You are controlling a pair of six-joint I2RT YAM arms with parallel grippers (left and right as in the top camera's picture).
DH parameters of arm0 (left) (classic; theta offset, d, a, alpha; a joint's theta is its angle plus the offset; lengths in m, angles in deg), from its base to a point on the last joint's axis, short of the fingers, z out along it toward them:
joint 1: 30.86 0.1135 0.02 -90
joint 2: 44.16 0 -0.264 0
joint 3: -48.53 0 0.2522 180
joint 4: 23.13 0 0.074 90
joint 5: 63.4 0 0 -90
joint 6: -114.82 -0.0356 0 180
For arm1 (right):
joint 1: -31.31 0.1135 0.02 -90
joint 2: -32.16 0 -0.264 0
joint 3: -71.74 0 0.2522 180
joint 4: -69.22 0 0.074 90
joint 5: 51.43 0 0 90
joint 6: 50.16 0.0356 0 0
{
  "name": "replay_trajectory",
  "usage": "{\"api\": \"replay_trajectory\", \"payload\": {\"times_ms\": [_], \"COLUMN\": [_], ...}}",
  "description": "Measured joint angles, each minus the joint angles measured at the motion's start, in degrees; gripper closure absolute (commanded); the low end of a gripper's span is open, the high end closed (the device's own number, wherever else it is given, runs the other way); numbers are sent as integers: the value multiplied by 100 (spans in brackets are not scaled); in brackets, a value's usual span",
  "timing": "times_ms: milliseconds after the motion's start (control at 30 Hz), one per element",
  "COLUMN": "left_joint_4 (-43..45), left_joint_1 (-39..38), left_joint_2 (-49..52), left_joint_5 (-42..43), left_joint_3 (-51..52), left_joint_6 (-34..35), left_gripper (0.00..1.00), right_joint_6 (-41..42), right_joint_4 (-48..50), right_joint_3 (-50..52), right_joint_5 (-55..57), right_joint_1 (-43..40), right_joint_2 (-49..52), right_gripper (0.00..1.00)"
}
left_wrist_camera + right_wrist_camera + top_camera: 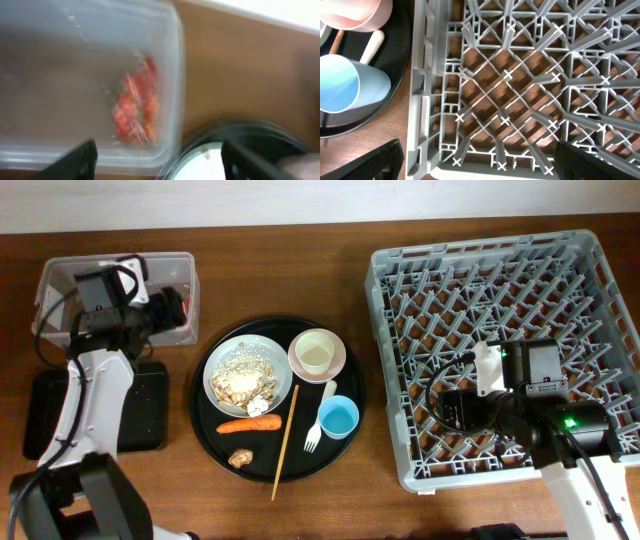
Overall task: Sort waste into correct bins and load items into the dishwasher rack
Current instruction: 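Carry the red wrapper left and drop it into the clear bin, then return the left gripper to the plate and grasp the white tissue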
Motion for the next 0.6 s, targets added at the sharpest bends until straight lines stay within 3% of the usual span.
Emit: {"api": "replay_trajectory", "payload": {"times_ms": [133, 233, 500, 600], "left_joint_4": [-1928, -2815, -2704, -2380], "left_joint_1": [-212, -584, -1552, -1770], "left_joint_2": [-142, -144, -144, -144], "left_joint_5": [953, 1078, 787, 442], "left_joint_3": [-57, 31, 964, 1198], "left_joint_6": [4, -4, 15, 114], "left_gripper": [16, 17, 24, 37], "right_joint_6": [0, 0, -2, 0], "right_joint_4": [4, 9, 4, 4], "right_joint_3": [-7, -9, -9, -9], "right_joint_5": [4, 2, 2, 0], "right_joint_1": [0, 0, 0, 0], "right_joint_2": [2, 2, 11, 11], "right_gripper": [1, 1, 1, 1]}}
